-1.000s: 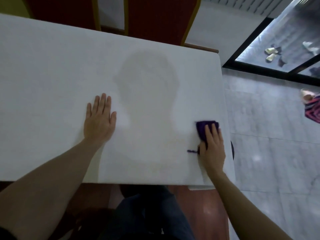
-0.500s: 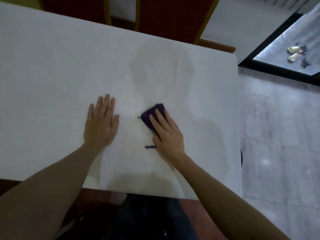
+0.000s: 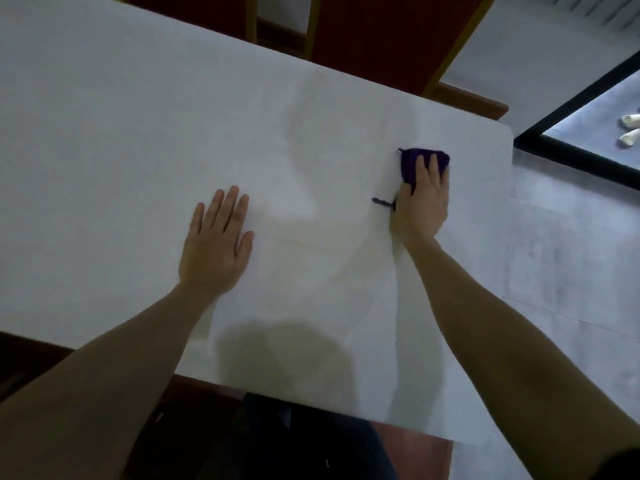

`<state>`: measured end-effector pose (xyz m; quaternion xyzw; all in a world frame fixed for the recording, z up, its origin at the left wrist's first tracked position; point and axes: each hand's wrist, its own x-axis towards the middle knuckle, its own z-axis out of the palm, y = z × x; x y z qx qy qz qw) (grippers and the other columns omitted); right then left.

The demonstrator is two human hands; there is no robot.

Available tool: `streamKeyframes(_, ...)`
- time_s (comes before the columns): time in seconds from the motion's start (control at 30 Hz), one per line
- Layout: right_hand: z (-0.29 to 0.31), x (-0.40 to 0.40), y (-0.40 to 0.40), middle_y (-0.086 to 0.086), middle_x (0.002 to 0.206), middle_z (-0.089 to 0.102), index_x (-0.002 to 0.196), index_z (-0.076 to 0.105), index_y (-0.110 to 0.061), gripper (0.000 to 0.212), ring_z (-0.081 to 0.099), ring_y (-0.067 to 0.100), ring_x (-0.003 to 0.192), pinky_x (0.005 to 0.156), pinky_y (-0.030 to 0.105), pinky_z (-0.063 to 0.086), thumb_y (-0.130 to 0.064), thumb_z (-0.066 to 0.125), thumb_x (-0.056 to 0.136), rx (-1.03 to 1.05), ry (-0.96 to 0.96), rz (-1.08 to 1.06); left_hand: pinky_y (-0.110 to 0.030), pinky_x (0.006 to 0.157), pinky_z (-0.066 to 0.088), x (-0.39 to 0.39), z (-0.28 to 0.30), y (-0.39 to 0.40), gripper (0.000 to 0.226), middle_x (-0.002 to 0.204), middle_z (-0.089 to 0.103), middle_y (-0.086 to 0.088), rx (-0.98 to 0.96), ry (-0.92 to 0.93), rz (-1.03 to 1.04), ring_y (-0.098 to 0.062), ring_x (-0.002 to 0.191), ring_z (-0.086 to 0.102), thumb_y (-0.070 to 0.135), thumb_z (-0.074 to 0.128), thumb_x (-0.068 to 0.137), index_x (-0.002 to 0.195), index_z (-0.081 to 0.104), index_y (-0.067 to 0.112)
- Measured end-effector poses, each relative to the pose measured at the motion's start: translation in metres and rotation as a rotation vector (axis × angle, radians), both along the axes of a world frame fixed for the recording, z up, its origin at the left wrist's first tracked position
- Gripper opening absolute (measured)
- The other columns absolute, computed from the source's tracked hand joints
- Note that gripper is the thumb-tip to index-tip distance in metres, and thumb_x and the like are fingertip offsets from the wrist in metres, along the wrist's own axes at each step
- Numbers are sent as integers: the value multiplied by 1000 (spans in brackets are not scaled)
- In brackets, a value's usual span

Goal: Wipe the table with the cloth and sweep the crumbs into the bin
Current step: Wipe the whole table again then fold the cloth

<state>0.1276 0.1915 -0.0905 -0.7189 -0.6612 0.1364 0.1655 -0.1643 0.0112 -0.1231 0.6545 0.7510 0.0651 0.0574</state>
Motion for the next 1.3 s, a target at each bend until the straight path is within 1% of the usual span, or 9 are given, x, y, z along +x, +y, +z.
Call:
streamKeyframes(0.13,-2,-60,-18,-6,159,30,149,40,-26,56,15,19,151,116,37,33,-20,47,94,33,20,304,-46,124,11,-3,-1,0,62,166,16,-6,-19,1,4,-24,153,12,42,23,102,158,19,15)
streamKeyframes(0.27,-12,-46,-65,-3,155,39,145,47,-22,60,25,21,148,111,35,36,-16,56,86,75,13,631,-45,124,10,-2,0,-1,62,166,15,-4,-28,-2,13,-23,153,11,42,24,102,158,18,16)
streamKeyframes(0.43,-15,28,-61,-1,153,42,143,51,-22,61,30,19,146,113,32,34,-13,57,82,112,28,401,-46,124,12,-2,2,1,62,165,18,-4,-20,-18,17,-23,153,14,41,27,101,158,21,16)
streamKeyframes(0.53,-8,56,-21,0,158,34,148,43,-21,60,23,21,149,118,37,27,-14,52,89,70,-11,201,-47,124,13,-1,2,0,62,165,19,-4,-23,-12,19,-23,153,15,41,27,101,157,22,16)
streamKeyframes(0.67,-2,48,55,1,161,27,152,33,-20,57,15,25,150,122,42,20,-20,41,95,19,-40,-19,-48,123,15,0,3,1,62,165,20,-5,-21,3,20,-23,153,16,41,27,102,157,23,14)
streamKeyframes(0.77,2,12,98,1,161,25,153,31,-18,57,12,25,151,122,41,19,-16,40,96,8,-20,-4,-46,124,14,0,3,2,62,166,17,-3,-36,13,27,-21,153,13,41,27,102,157,22,15)
streamKeyframes(1.03,-1,-115,74,2,158,33,148,42,-19,55,19,25,149,117,36,27,-17,47,93,40,24,543,-45,124,12,-2,2,2,61,166,15,-3,-41,8,31,-20,154,10,40,25,103,158,20,15)
streamKeyframes(1.17,-13,-112,10,4,151,45,143,50,-17,52,30,26,146,115,35,31,-16,52,91,123,42,882,-44,124,11,0,1,3,61,166,14,-4,-49,16,26,-20,154,9,42,21,103,158,19,15)
streamKeyframes(1.3,-15,-66,-30,-3,152,43,141,52,-20,58,29,19,147,117,28,29,-11,55,84,117,43,1005,-43,124,11,0,4,3,61,166,15,-4,-51,17,26,-20,154,10,42,21,103,158,20,15)
